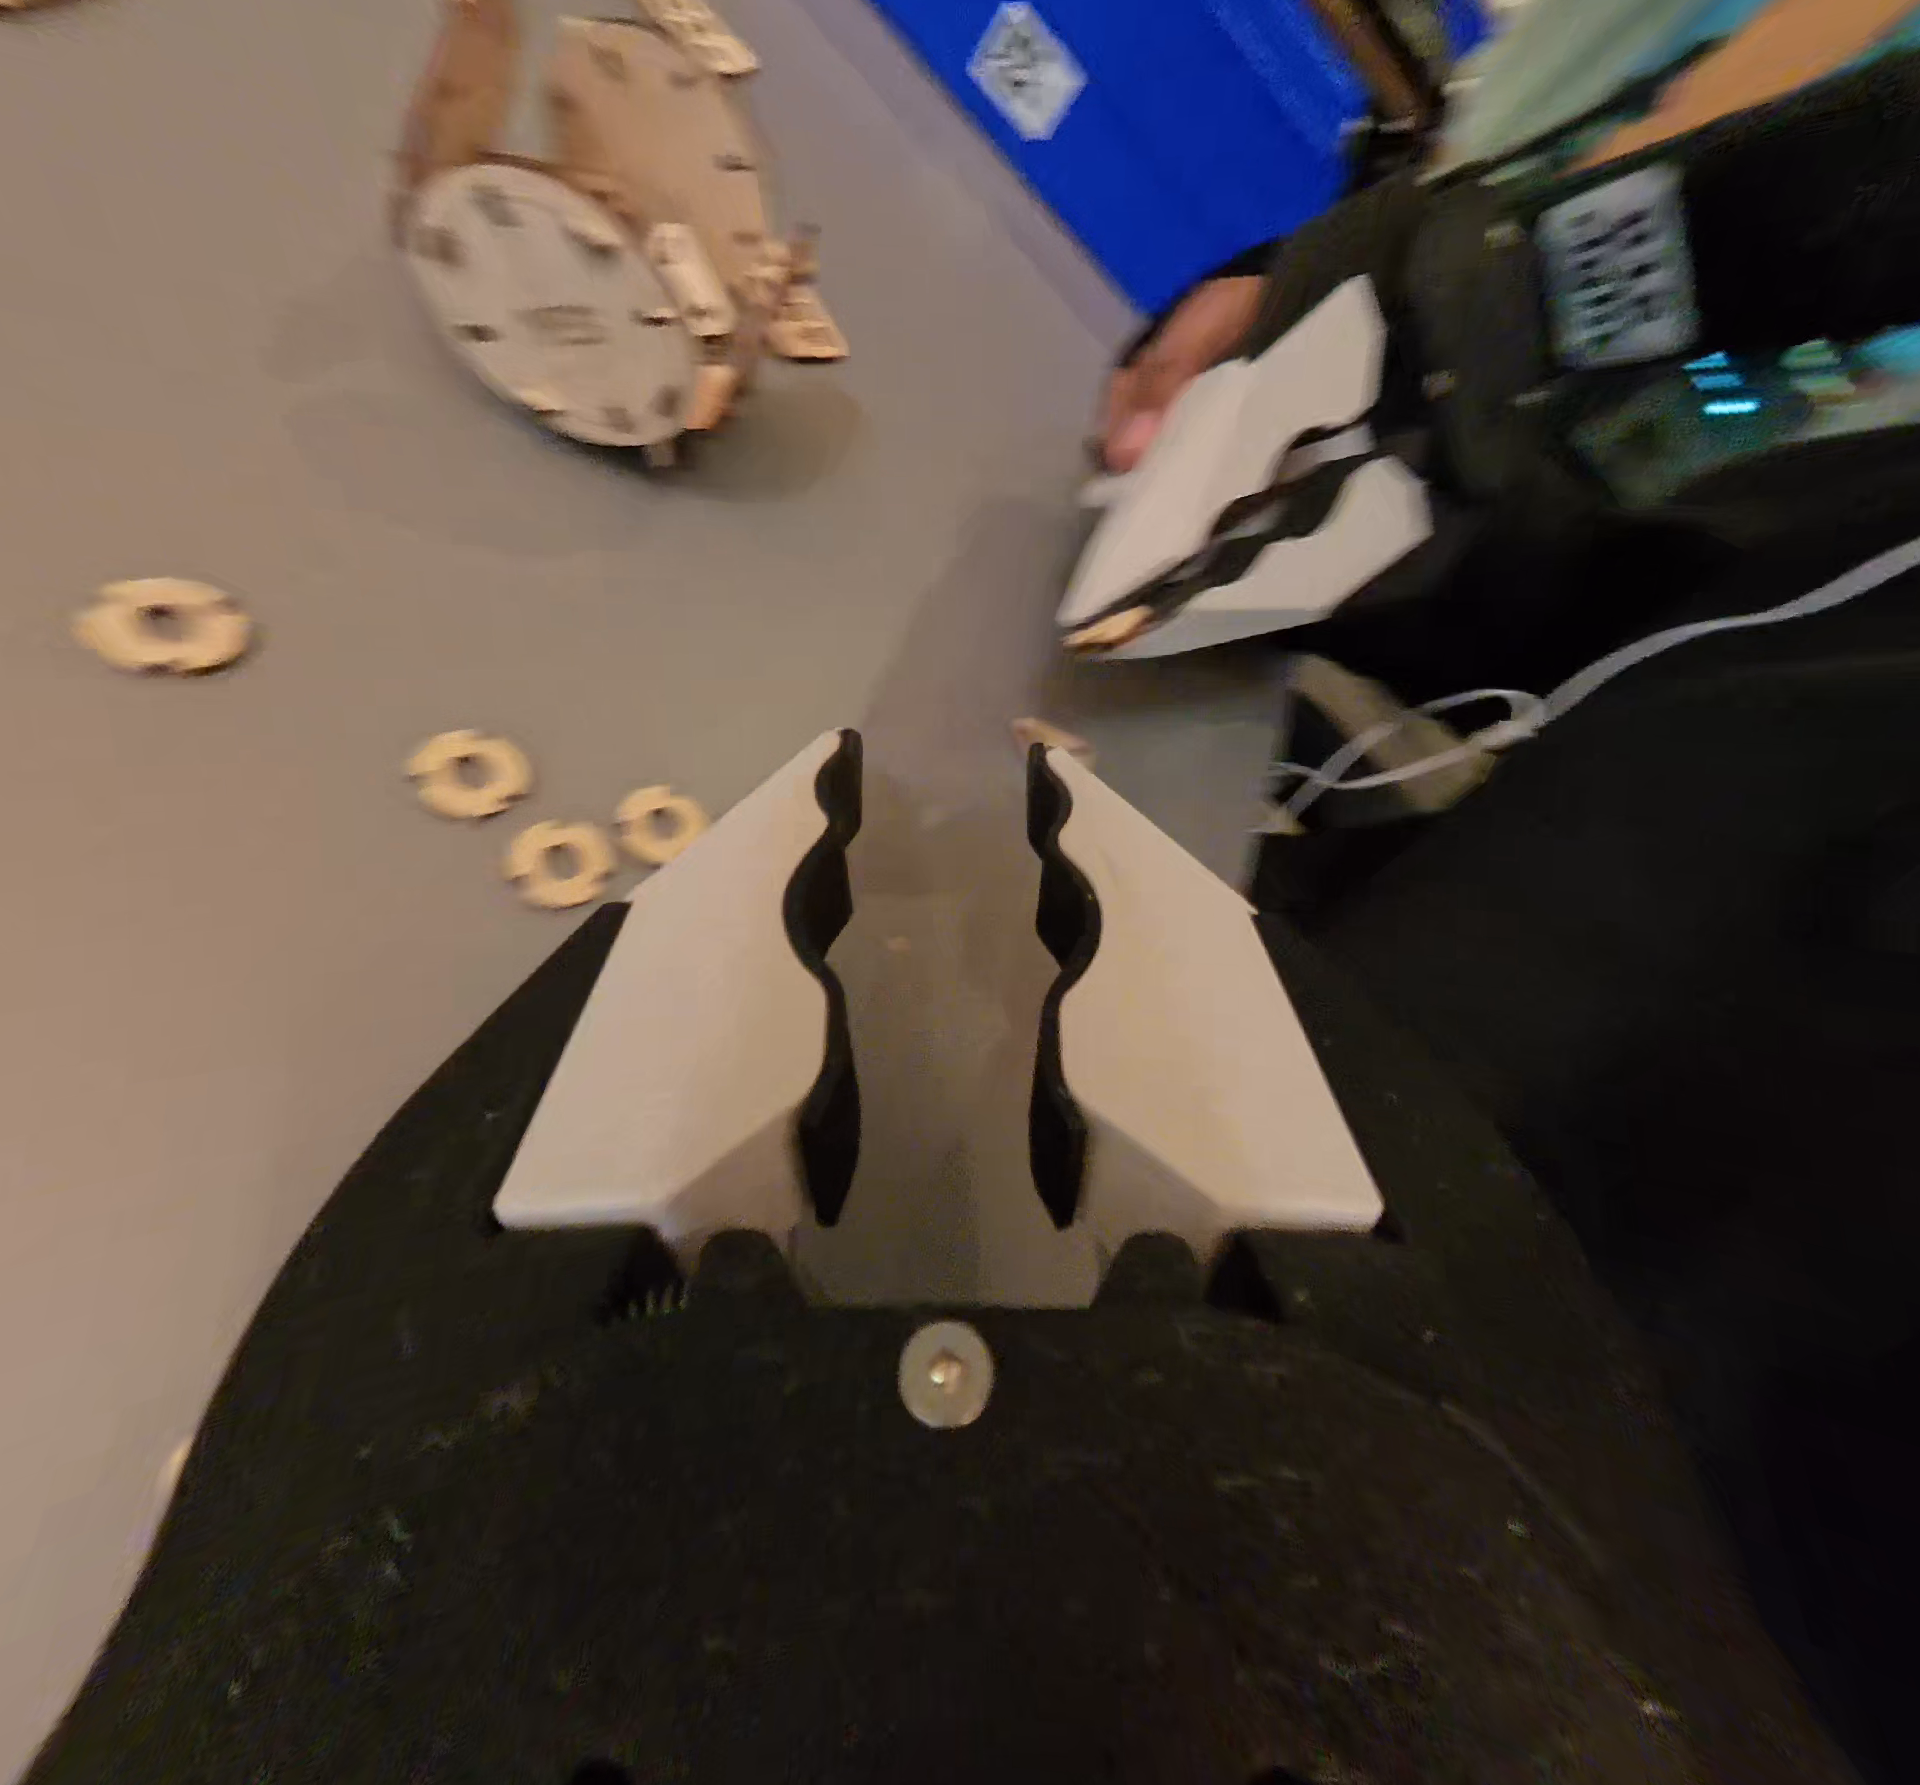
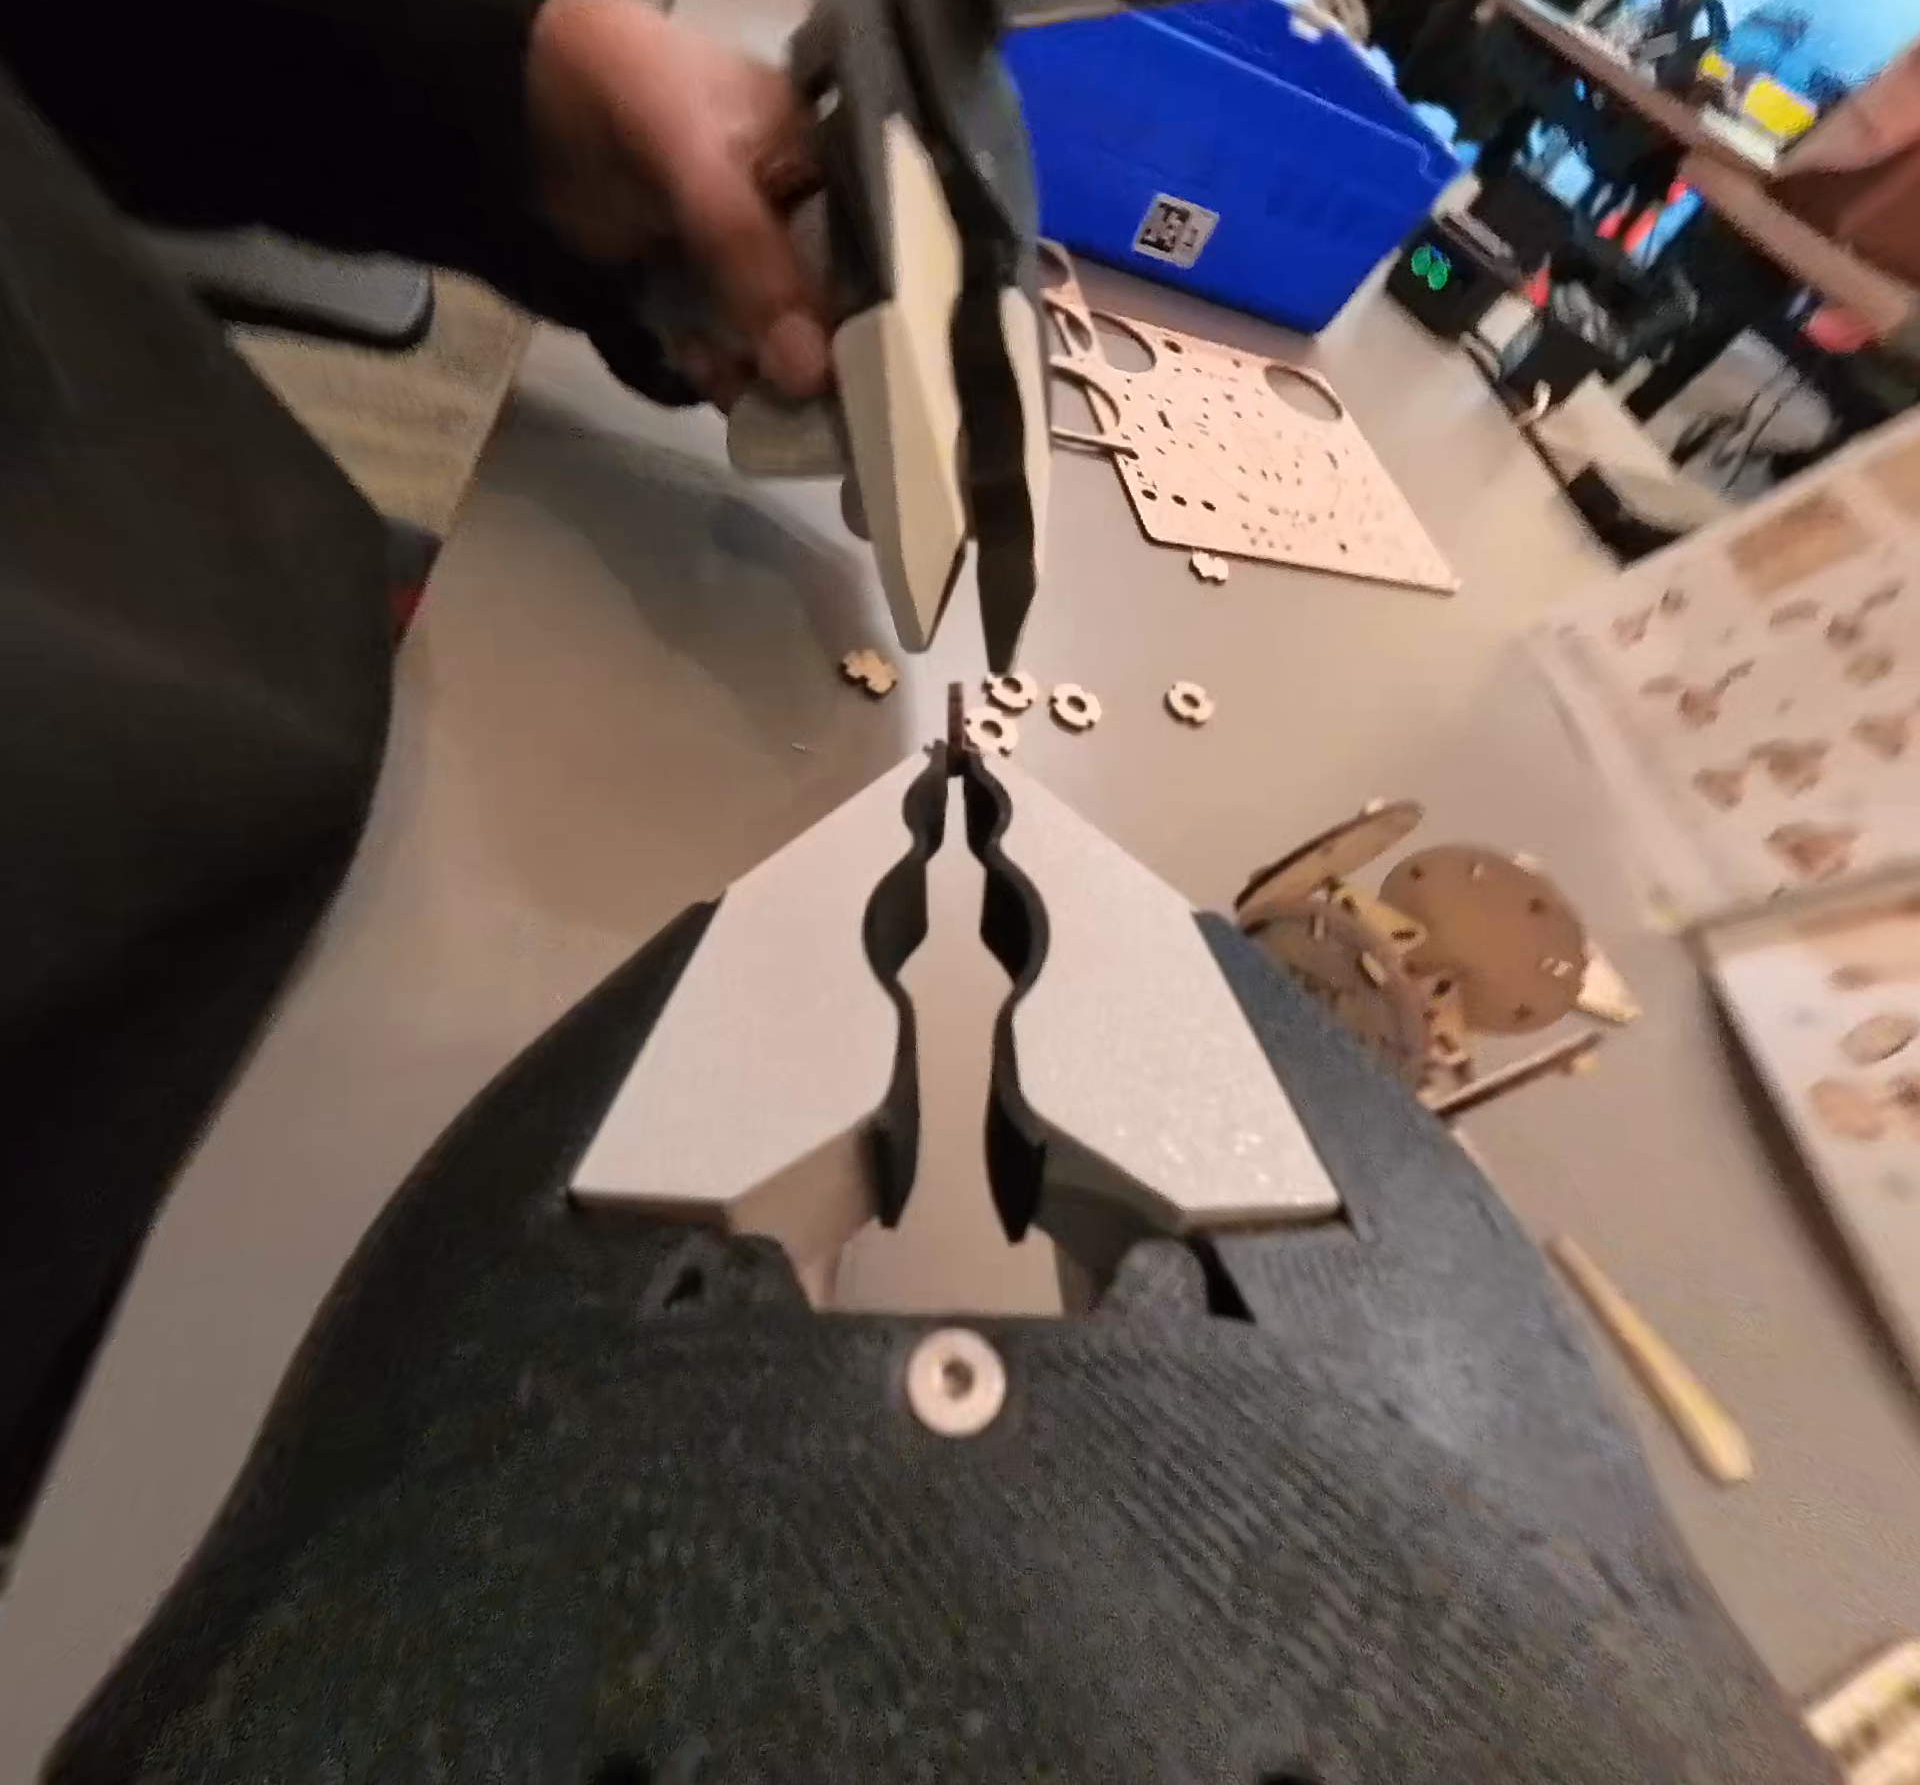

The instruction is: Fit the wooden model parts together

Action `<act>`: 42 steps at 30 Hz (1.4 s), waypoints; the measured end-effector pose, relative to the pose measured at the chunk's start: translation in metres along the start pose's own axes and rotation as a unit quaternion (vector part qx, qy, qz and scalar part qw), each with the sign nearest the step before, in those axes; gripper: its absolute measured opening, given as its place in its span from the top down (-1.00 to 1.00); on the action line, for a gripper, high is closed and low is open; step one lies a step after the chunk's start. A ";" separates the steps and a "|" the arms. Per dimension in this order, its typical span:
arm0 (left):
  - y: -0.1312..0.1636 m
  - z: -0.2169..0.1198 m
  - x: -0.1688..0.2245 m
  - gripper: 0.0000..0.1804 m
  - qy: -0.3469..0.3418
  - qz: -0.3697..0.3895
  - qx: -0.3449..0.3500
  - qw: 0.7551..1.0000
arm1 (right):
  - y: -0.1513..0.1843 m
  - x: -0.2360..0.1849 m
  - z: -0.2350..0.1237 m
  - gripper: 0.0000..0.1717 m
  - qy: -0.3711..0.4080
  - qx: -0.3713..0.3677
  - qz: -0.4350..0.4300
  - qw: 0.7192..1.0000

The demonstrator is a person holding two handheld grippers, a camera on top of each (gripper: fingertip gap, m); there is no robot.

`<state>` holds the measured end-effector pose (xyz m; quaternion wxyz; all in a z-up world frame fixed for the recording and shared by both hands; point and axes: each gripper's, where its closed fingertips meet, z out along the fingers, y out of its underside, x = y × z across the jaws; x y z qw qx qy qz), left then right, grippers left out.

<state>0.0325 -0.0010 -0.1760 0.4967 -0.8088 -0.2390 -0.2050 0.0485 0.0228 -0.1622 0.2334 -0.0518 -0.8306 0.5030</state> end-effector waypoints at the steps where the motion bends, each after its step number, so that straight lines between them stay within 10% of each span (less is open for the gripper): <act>1: 0.002 -0.001 -0.014 0.65 -0.048 0.016 -0.005 0.999 | 0.001 0.003 -0.001 0.98 0.001 0.010 0.044 0.999; 7: 0.015 0.003 -0.050 0.62 -0.208 0.142 -0.081 0.964 | 0.002 0.012 -0.004 0.99 0.004 0.056 0.180 0.982; 24: 0.025 0.010 -0.056 0.83 -0.200 0.131 -0.119 0.964 | 0.018 0.014 0.007 0.99 -0.064 0.012 0.325 0.944; 42: 0.029 0.041 0.035 0.82 0.088 0.000 -0.044 0.995 | 0.031 -0.035 -0.015 0.99 -0.190 -0.036 0.422 0.886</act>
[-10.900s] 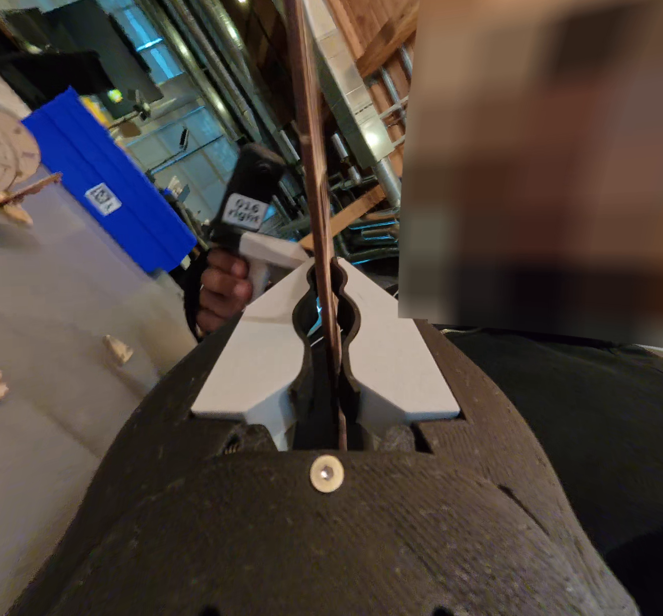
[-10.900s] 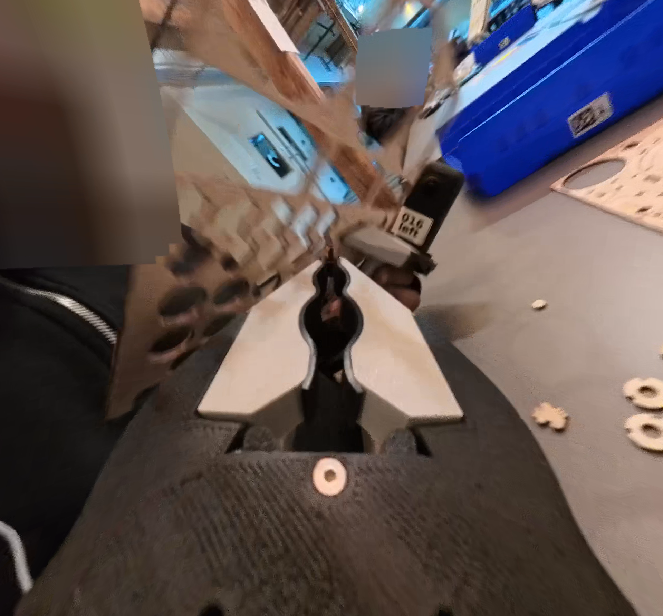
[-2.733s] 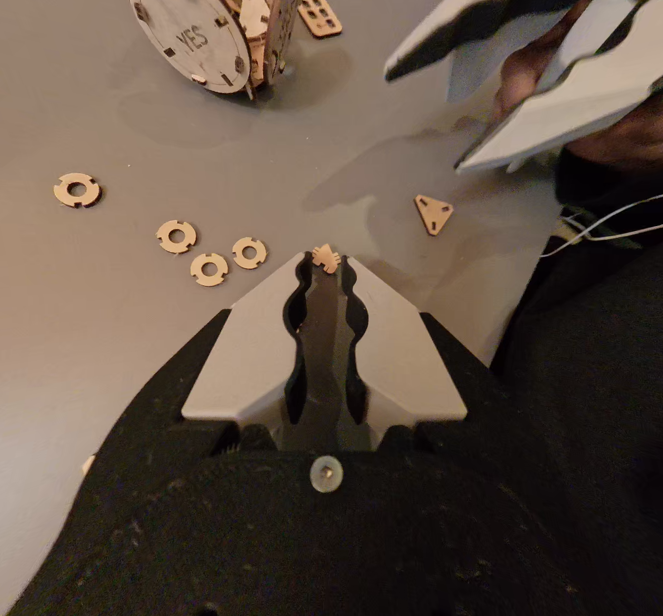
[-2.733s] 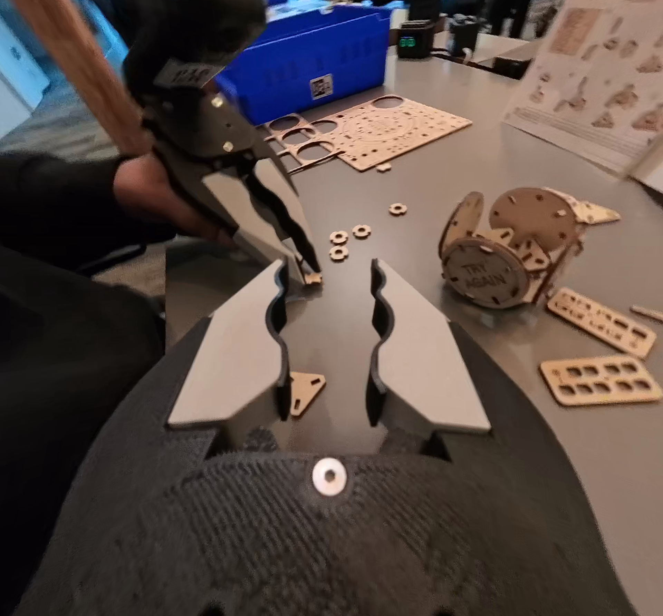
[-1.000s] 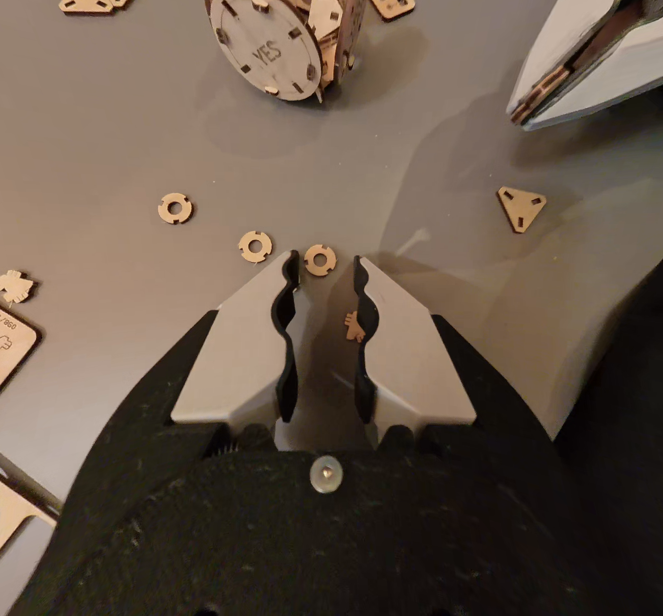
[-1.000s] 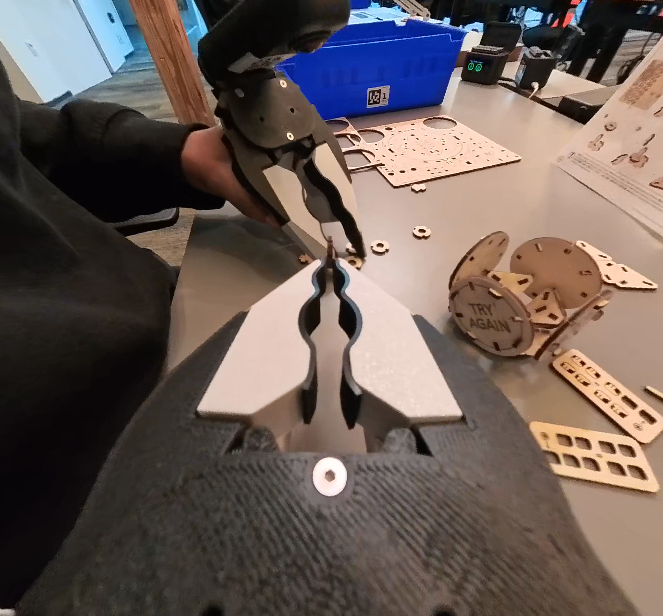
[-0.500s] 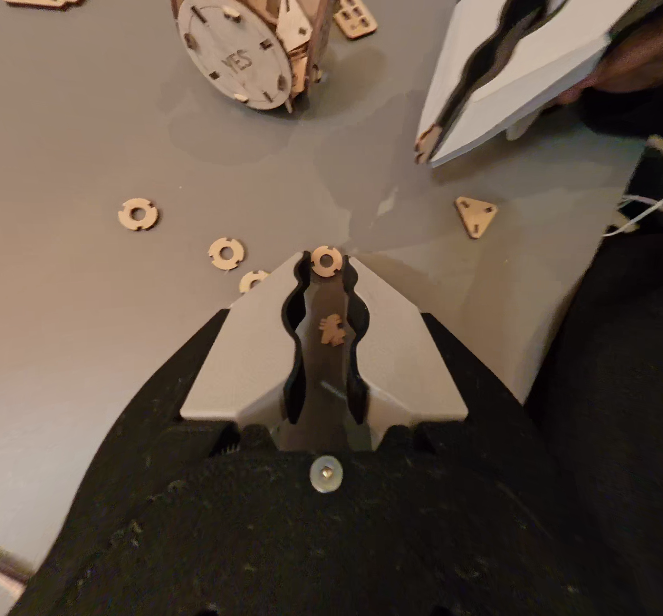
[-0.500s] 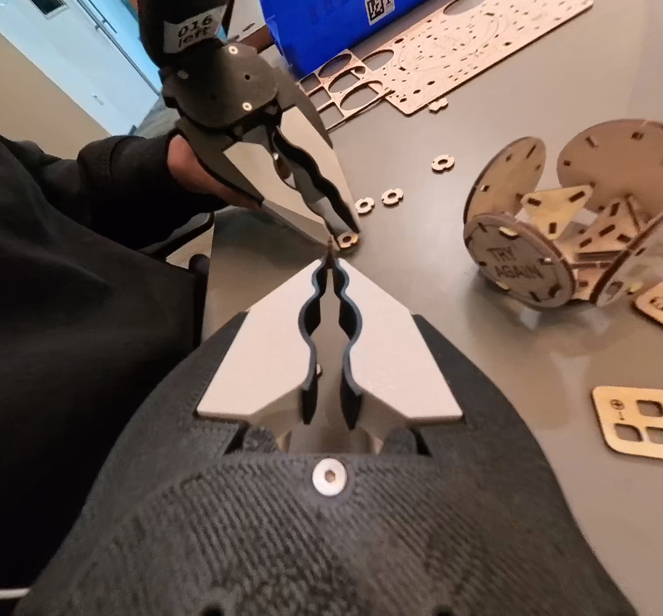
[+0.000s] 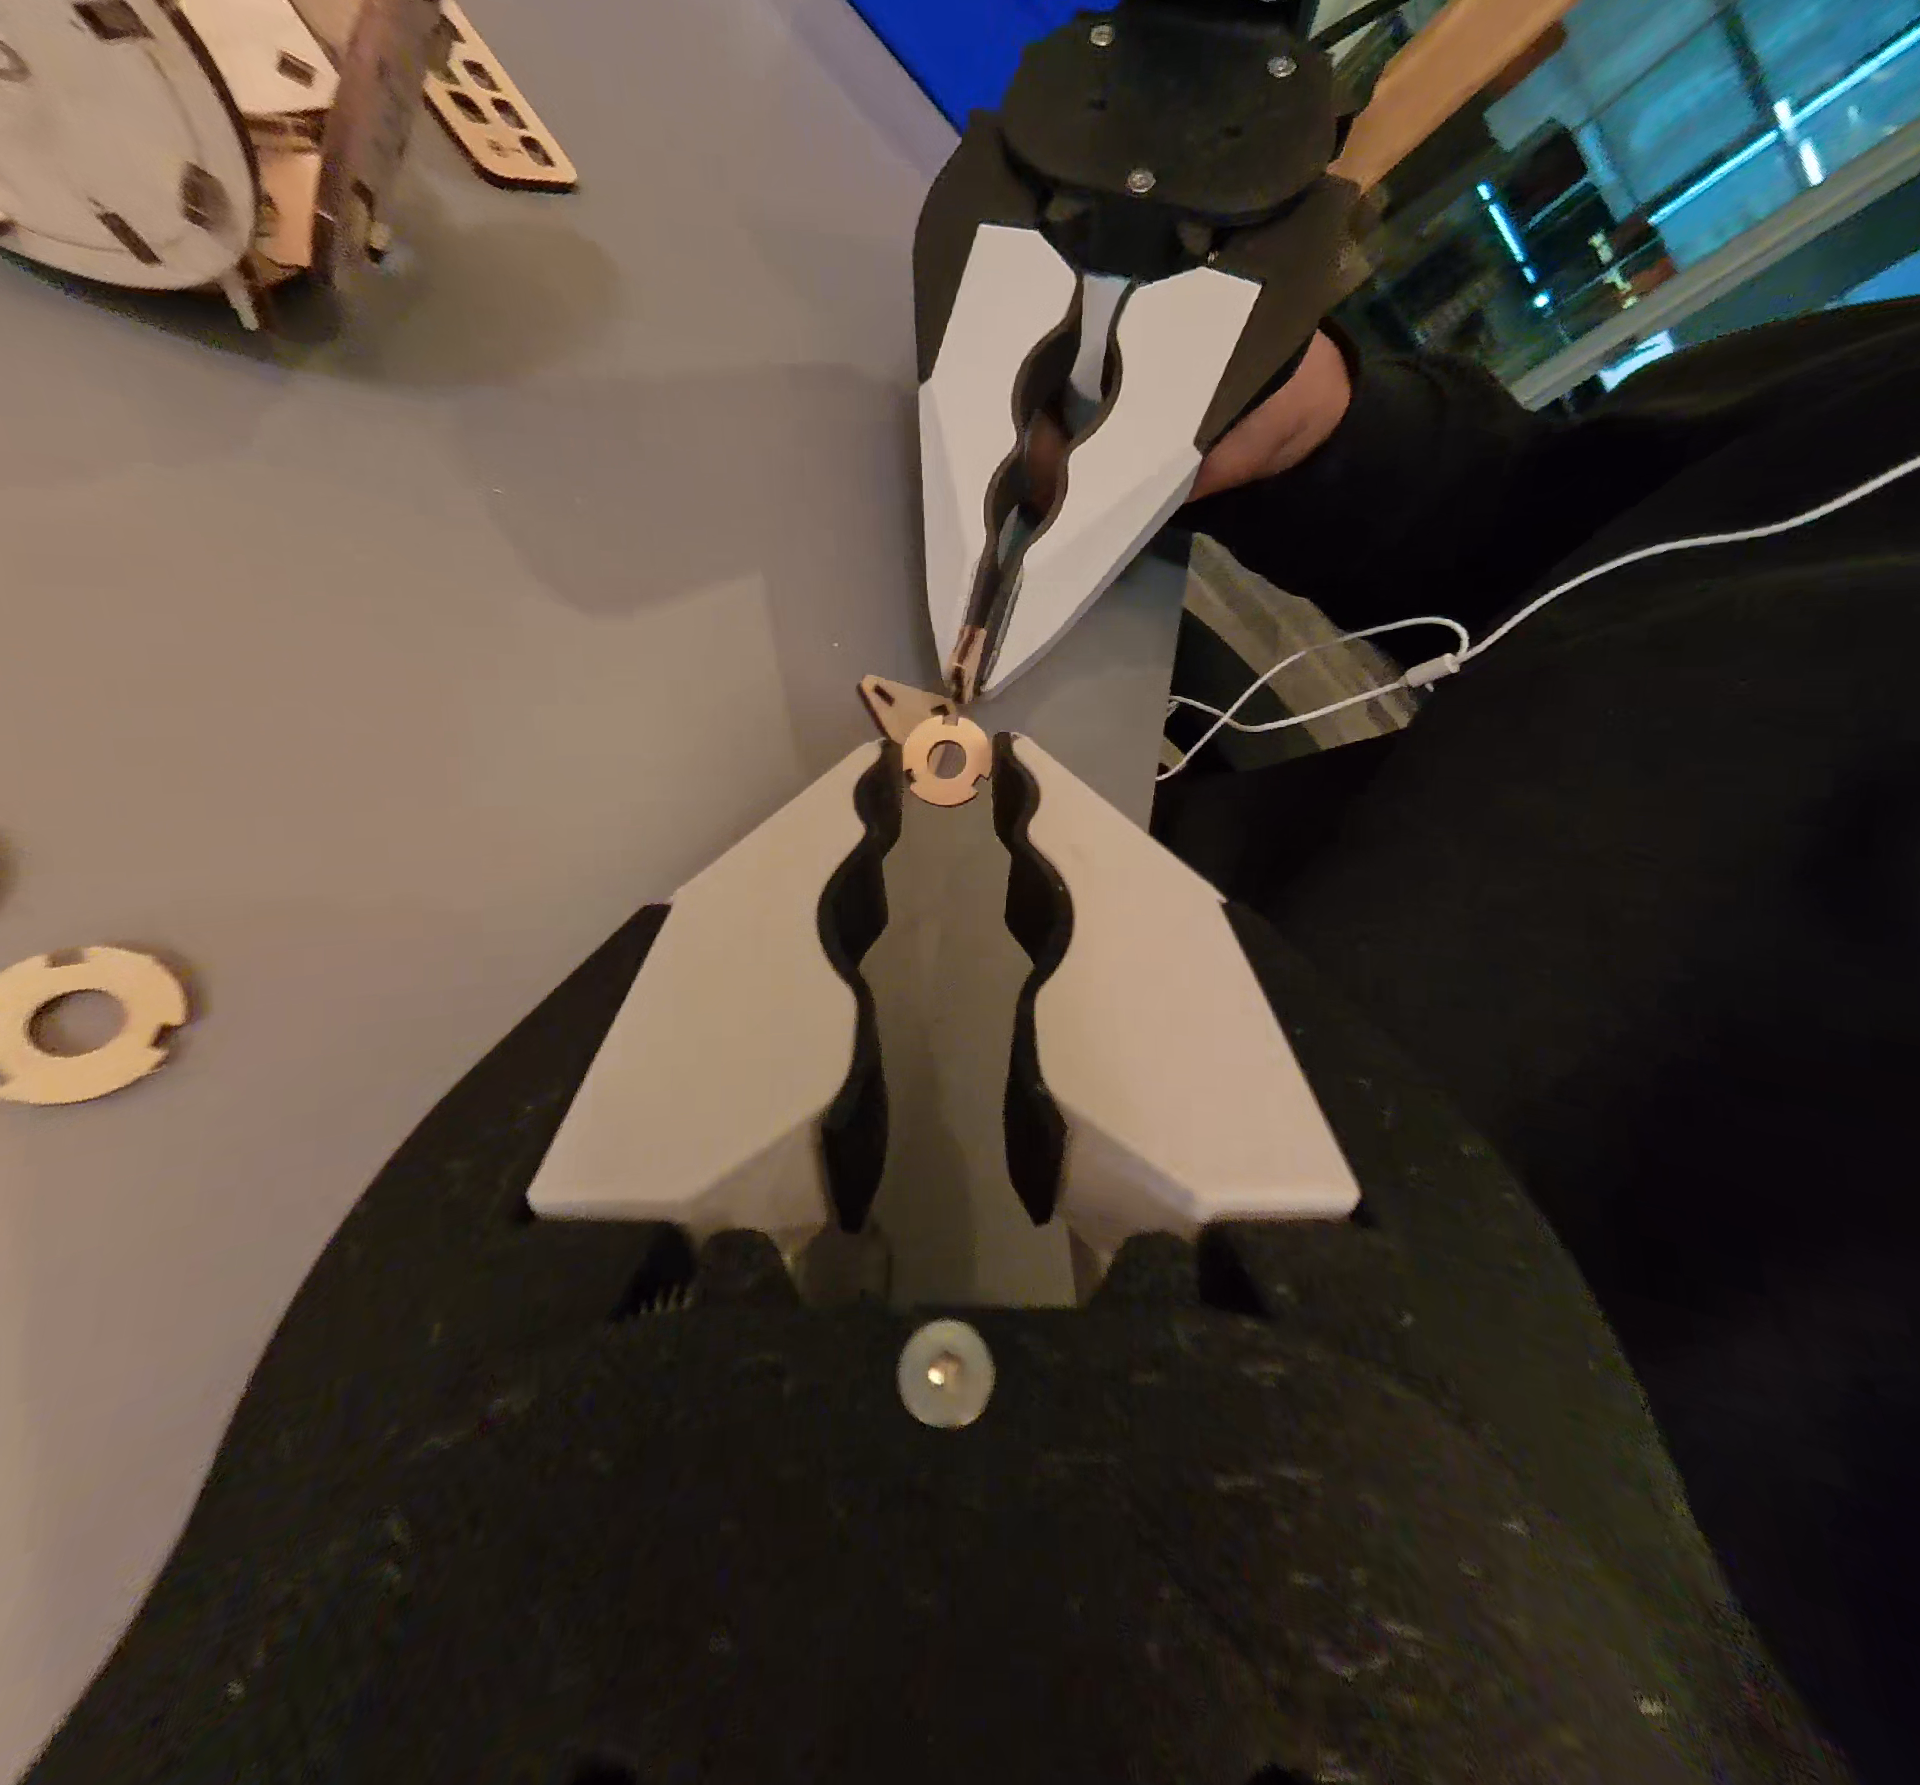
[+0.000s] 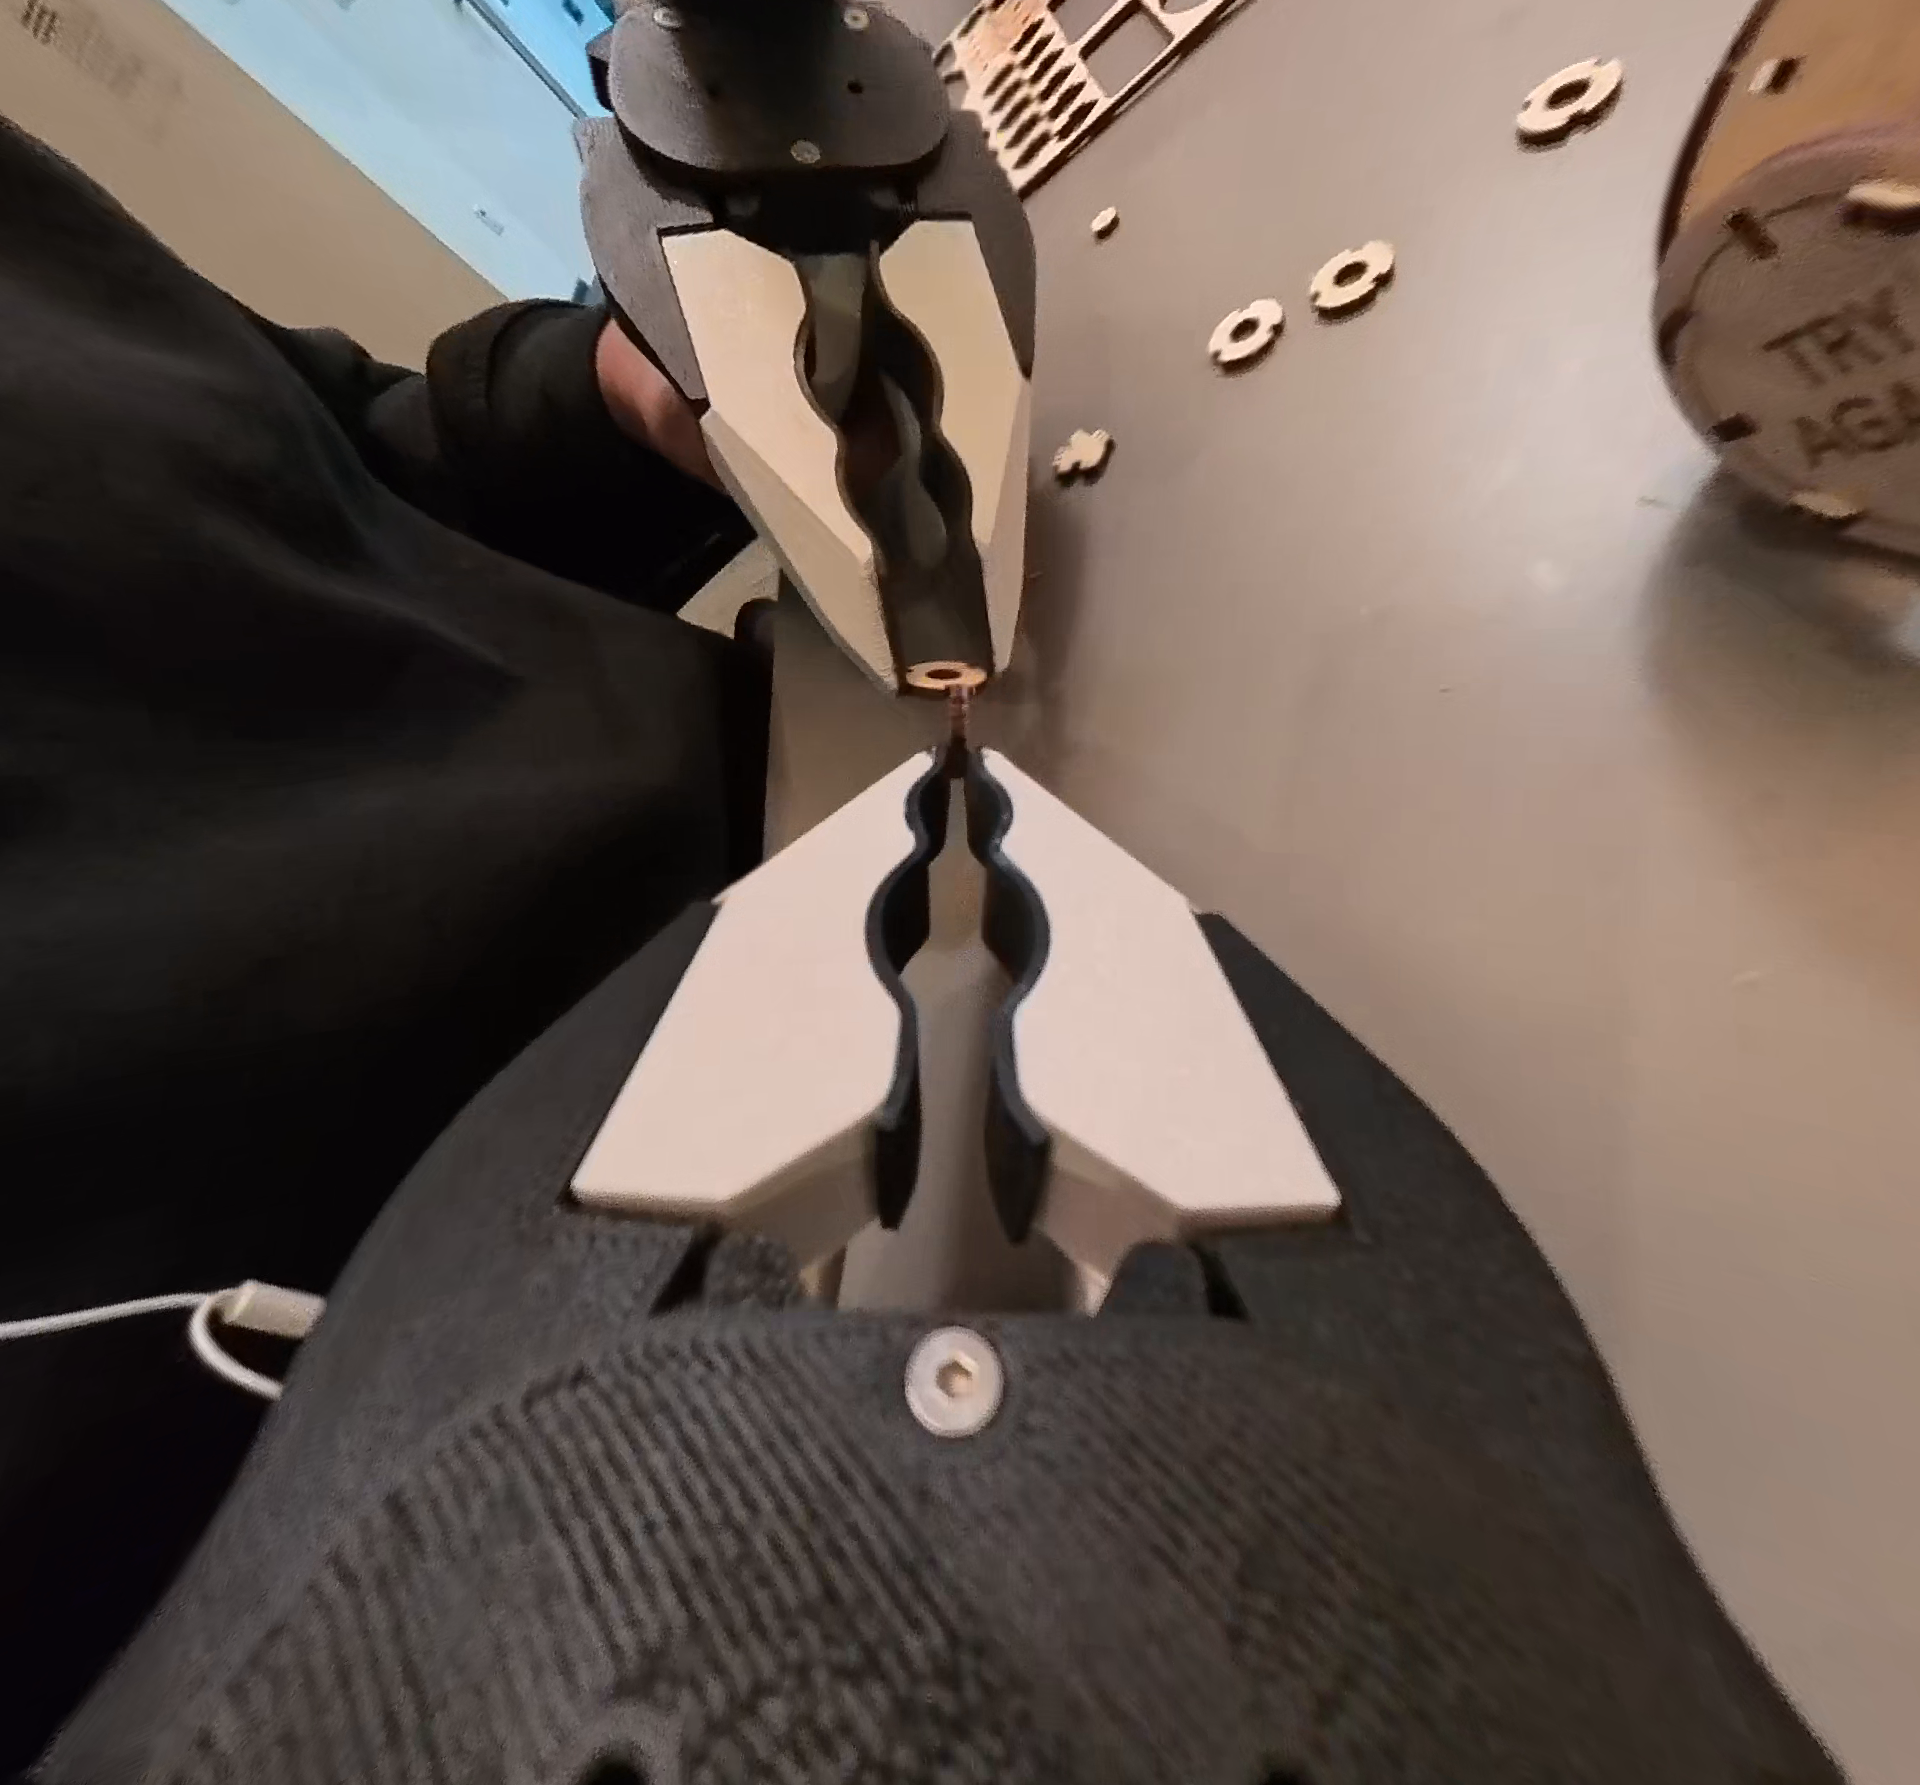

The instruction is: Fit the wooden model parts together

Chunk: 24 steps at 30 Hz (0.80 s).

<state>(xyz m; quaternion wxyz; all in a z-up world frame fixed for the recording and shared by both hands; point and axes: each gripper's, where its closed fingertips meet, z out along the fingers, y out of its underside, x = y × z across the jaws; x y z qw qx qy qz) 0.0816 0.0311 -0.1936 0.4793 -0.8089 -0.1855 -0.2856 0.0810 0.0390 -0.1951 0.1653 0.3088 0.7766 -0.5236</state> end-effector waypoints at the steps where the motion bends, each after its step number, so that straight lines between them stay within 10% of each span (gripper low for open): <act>1: 0.001 0.001 0.002 0.82 0.005 0.000 0.003 1.000 | 0.002 -0.001 0.000 0.99 0.000 -0.004 -0.001 1.000; 24: 0.018 0.017 0.008 0.84 0.008 0.032 -0.059 0.998 | 0.025 -0.009 0.004 0.99 -0.027 -0.079 -0.019 0.996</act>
